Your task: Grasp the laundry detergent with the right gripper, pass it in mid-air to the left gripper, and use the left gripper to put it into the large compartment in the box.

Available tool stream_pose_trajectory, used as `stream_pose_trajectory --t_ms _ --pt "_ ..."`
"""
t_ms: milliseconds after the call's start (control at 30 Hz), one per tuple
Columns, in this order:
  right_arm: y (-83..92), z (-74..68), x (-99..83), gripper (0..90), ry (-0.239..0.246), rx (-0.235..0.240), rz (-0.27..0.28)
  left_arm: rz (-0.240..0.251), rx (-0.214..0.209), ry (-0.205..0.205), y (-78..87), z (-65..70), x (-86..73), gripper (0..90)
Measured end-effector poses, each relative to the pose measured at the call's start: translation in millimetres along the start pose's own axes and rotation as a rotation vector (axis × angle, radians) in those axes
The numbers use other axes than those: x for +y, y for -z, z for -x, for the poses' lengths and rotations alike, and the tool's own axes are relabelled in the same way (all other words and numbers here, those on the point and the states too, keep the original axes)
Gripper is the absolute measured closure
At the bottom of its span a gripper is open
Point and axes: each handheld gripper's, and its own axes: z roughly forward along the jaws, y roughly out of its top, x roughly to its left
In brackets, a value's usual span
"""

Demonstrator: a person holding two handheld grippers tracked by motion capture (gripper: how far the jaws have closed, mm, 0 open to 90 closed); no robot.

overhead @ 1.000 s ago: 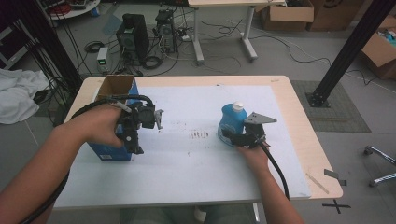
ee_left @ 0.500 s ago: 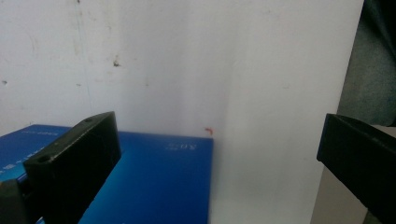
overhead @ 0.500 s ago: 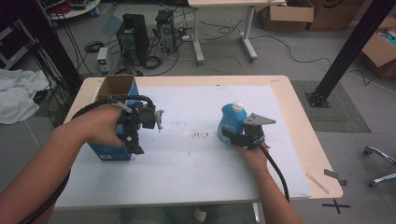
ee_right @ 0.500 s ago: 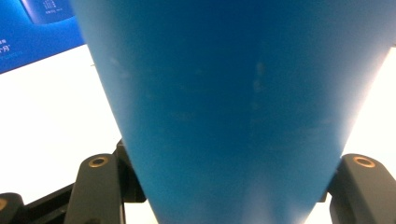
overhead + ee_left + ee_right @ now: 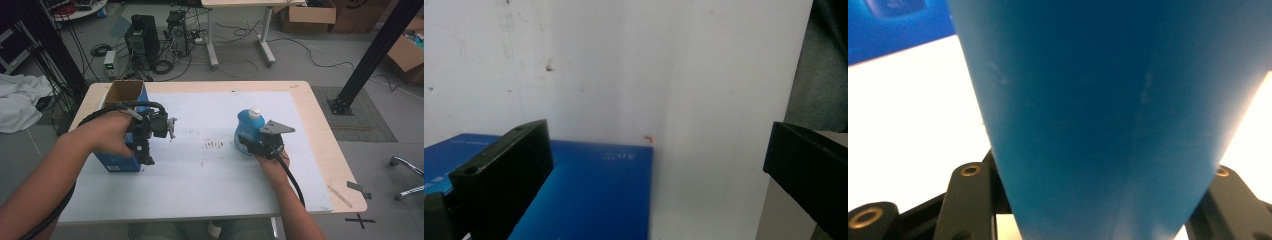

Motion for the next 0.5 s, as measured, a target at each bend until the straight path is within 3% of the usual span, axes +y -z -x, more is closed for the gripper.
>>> stream_pose_trajectory --t_ms 233,500 --pt "18.4 -3.4 21.6 44.4 0.041 0.087 0.015 0.003 0.005 -0.006 5.8 -1.2 4.2 0.1" --pt "43.6 -19.2 42.6 44.0 0.119 0.216 0.046 0.011 0.012 -0.02 12.0 -3.3 12.4 0.1"
